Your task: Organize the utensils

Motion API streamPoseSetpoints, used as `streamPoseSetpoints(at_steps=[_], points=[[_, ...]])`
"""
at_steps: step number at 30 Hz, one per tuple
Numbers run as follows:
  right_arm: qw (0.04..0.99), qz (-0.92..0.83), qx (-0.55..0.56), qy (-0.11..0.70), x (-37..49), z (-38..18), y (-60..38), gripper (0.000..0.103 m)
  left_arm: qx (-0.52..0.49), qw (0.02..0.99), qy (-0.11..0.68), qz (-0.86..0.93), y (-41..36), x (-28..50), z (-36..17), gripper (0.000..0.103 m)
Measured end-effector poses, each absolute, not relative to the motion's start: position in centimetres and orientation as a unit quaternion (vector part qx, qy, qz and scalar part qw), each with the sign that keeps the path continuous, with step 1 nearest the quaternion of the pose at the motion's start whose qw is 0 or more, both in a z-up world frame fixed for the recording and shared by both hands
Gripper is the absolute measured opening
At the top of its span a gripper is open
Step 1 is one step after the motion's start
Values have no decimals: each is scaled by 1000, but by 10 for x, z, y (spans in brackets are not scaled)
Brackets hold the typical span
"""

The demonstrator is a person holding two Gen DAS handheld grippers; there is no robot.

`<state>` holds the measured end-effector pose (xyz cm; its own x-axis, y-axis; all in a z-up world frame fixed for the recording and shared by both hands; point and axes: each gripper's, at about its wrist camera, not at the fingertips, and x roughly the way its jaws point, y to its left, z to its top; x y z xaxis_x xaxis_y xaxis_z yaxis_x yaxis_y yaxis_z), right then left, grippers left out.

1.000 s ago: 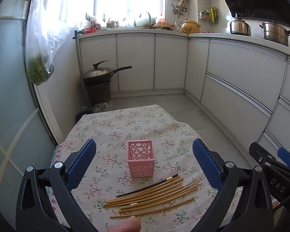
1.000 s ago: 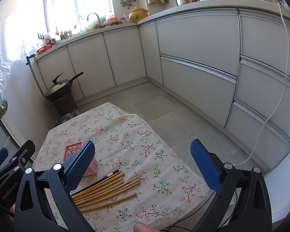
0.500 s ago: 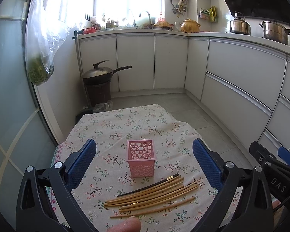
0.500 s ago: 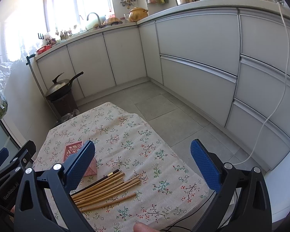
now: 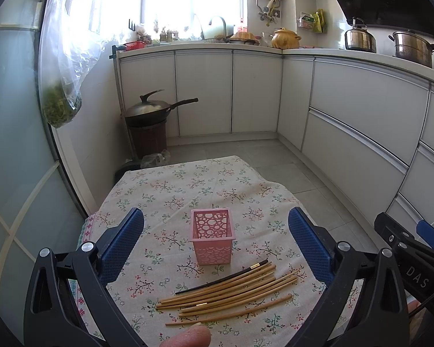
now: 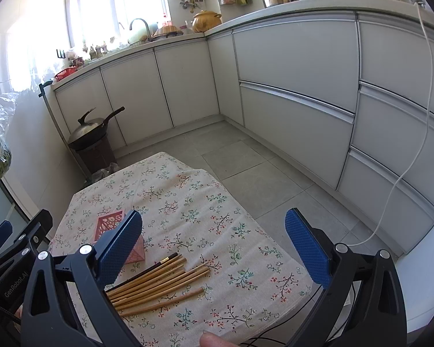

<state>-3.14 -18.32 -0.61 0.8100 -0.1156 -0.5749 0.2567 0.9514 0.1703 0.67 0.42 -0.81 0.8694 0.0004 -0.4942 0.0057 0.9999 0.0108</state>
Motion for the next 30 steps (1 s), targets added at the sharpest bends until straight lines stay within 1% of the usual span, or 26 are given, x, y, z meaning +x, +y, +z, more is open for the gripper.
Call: streamPoseSetpoints(at_steps=[14,19,24,27,30], points=[[936,-99,152,302,-31,-10,-193,96,-7,961,278,-1,12,15,-15,96],[922,-84,205,317,-31,-17,-207,96,-27,933,358,-34,17,42,-47,96],[904,-53,246,346,-27,-27,-217,96,-14,880,459,-120,1,67,-112,96],[887,-28,290,358,-26,-31,-230,96,20,847,513,-138,-13,69,-152,96],[857,9,359,370,-27,-40,-248,96,50,822,545,-155,-20,64,-175,96]])
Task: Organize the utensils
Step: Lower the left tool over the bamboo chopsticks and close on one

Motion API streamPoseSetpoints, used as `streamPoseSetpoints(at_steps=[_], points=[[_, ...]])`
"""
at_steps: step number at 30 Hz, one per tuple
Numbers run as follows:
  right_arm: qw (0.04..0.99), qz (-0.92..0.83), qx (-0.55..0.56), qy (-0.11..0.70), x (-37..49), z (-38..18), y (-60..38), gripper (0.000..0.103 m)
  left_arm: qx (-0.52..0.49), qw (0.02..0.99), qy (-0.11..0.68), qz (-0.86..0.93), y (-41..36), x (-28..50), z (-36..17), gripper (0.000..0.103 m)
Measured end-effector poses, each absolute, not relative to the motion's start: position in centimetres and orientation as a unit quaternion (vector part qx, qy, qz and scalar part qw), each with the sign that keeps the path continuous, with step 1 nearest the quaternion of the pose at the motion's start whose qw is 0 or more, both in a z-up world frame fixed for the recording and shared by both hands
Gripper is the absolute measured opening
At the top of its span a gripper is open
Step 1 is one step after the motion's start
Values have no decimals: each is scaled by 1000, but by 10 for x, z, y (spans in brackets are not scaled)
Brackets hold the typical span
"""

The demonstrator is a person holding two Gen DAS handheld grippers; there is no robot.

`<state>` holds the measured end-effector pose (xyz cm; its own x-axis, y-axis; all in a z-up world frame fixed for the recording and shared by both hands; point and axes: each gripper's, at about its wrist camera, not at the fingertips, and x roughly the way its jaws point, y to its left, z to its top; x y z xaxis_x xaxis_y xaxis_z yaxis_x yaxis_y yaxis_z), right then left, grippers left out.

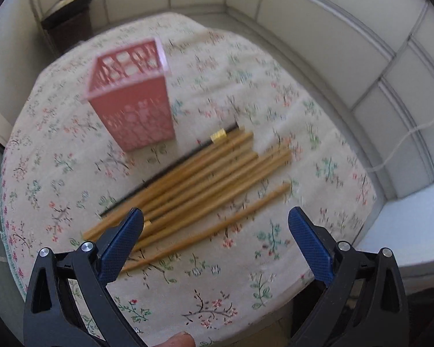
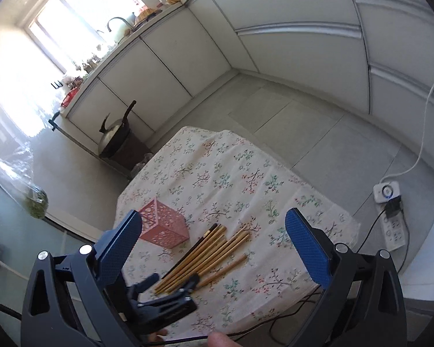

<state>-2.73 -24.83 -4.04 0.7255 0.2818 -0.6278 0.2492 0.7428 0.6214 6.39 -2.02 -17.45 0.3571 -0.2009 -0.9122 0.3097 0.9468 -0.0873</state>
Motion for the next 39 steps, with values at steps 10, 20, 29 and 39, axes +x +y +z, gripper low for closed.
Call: streamPoseSetpoints(at_steps=[10,20,29,39], points=[[731,158,542,384,-33,-61,-289,96,224,768,568,-194,-69,34,-202,96],[694,157,583,392,-40,-69,-322,96,333,661,587,-327,-114,52,-214,79],[677,146,602,397,-30,-85,-341,96,330,621,613,-359,-129,89,-236,53],[659,139,611,416,-15,-100,-339,96,350,604,600,-391,-142,105,-215,51]])
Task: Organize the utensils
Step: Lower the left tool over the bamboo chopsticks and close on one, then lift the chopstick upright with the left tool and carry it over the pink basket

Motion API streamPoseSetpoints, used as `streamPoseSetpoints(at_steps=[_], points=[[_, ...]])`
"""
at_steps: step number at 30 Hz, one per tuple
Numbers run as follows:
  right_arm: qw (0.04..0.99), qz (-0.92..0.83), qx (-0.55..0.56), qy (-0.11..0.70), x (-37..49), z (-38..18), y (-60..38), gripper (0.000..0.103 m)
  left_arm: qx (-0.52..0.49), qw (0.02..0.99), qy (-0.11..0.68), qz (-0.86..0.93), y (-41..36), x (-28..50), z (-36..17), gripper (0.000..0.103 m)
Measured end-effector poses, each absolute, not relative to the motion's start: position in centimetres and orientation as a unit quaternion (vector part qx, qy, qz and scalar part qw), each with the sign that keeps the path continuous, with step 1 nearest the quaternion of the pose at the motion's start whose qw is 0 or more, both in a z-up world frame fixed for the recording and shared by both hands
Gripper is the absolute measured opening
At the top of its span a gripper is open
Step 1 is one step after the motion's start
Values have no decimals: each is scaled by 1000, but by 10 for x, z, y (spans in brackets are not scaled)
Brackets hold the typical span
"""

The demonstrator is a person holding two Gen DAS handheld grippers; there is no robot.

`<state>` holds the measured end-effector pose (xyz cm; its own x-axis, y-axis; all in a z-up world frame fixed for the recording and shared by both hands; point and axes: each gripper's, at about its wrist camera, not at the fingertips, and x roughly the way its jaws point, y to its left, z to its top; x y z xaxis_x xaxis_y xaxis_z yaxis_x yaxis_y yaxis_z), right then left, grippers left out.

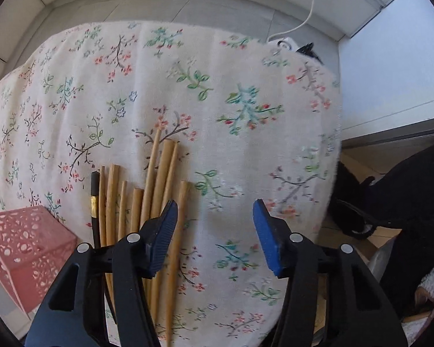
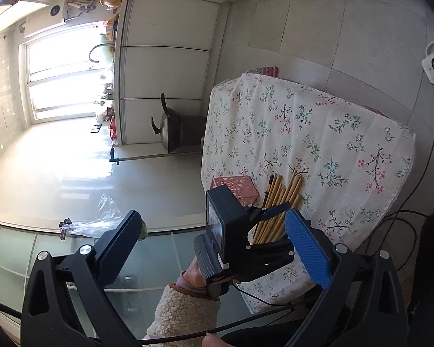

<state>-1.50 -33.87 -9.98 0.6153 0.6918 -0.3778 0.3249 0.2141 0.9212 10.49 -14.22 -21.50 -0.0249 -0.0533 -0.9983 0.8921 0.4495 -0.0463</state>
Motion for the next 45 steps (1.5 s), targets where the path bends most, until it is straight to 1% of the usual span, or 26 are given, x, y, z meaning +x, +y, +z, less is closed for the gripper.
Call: streamPoseSetpoints(at_steps=[3,9,11,13,15,18,20,21,22,24,26,29,31,35,37,38,40,41,43,44,45], points=[[660,130,612,415,-12,-103,-341,96,344,592,612,-395,-139,106,-231,51],[656,108,616,422,-7,-112,-342,96,324,580,620,-418,-128,116,-230,53],[651,109,616,430,-4,-117,-339,96,334,585,616,-409,-131,113,-229,50],[651,106,612,437,-3,-119,-336,96,360,592,605,-393,-135,106,-229,49],[649,97,608,447,0,-124,-335,96,361,599,607,-377,-137,104,-228,47],[636,84,613,461,1,-134,-335,96,321,621,621,-354,-131,105,-227,41],[631,76,614,468,1,-139,-335,96,288,651,621,-329,-123,105,-226,26],[629,72,615,470,2,-141,-335,96,269,666,619,-318,-118,103,-225,24],[628,69,615,472,2,-143,-334,96,258,680,614,-309,-114,103,-224,19],[630,61,612,475,3,-145,-333,96,229,707,601,-294,-107,97,-223,16],[632,55,607,478,4,-146,-329,96,209,731,584,-285,-101,89,-220,8],[639,44,599,481,7,-148,-322,96,159,759,567,-278,-79,80,-210,7],[638,30,596,487,10,-155,-316,91,122,777,543,-296,-60,70,-190,7],[603,21,602,522,22,-186,-296,88,39,818,487,-303,-10,42,-127,6],[596,5,584,551,29,-201,-280,76,-5,836,450,-313,14,22,-94,6],[597,-2,572,563,30,-205,-272,73,-23,845,427,-321,29,9,-78,6],[603,-7,542,586,38,-211,-255,56,-49,860,380,-337,52,-15,-50,6],[607,-6,528,594,42,-211,-248,53,-58,865,362,-342,59,-23,-41,7],[621,-13,507,598,48,-210,-237,43,-76,875,318,-356,80,-40,-18,7],[629,-20,497,597,50,-207,-234,41,-81,880,299,-360,84,-44,-10,6],[636,-25,488,598,53,-206,-231,35,-88,885,275,-365,93,-51,2,6]])
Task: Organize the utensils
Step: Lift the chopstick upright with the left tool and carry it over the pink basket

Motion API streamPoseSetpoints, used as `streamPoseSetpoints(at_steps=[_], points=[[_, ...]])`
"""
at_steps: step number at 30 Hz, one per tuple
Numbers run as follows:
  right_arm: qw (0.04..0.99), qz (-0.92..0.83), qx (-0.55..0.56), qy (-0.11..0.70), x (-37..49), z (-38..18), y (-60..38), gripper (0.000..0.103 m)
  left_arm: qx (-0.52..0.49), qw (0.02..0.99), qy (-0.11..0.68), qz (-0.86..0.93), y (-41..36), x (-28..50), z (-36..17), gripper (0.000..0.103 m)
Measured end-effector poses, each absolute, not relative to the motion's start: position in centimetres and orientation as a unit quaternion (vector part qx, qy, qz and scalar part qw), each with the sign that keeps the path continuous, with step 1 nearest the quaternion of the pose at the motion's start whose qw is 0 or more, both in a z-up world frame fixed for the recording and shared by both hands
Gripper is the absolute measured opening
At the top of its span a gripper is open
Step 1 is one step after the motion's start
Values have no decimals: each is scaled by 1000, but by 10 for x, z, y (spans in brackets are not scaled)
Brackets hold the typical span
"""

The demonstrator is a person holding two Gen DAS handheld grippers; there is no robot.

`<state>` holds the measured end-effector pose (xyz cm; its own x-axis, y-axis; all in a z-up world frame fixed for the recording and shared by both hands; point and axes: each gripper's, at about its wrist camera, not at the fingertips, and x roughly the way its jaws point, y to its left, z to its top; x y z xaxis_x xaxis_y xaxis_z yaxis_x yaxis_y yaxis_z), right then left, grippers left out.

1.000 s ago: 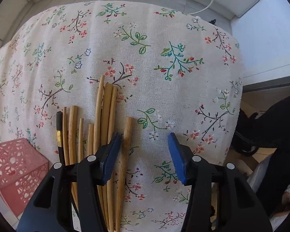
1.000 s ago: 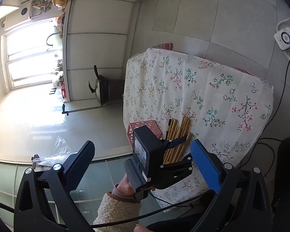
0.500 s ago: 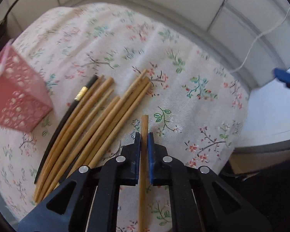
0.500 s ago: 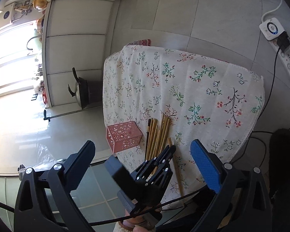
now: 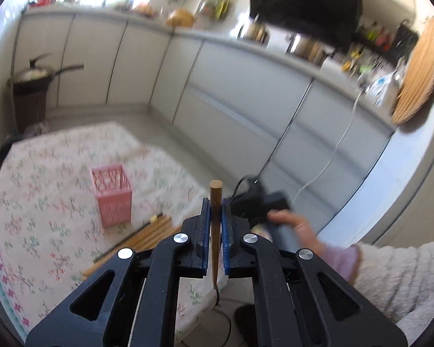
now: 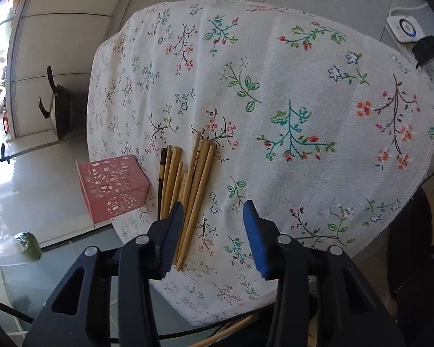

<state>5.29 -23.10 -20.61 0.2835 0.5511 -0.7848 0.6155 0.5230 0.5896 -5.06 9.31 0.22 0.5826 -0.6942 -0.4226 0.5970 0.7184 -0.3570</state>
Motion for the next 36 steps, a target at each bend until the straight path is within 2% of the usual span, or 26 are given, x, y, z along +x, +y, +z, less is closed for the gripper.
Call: streamPoseSetpoints(at_steps=[1,4,9,21,24,32,34,36], points=[[640,-29,480,600,56,-206,-228,30,-97,890,251,-368,101,-56,15,6],[643,-44,467,605,64,-212,-219,24,-124,901,193,-368,127,-68,41,6],[636,-81,470,607,71,-229,-212,20,-152,917,123,-348,163,-86,68,6],[646,-142,408,629,104,-230,-187,15,-169,913,113,-353,166,-84,64,7],[648,-137,404,631,102,-232,-188,8,-168,914,113,-352,165,-84,63,7],[638,-129,398,647,83,-235,-196,14,-182,912,111,-351,169,-84,62,7],[633,-134,412,641,86,-236,-196,24,-181,912,111,-350,169,-84,62,7],[638,-148,407,637,90,-234,-194,24,-179,914,111,-346,169,-84,62,7]])
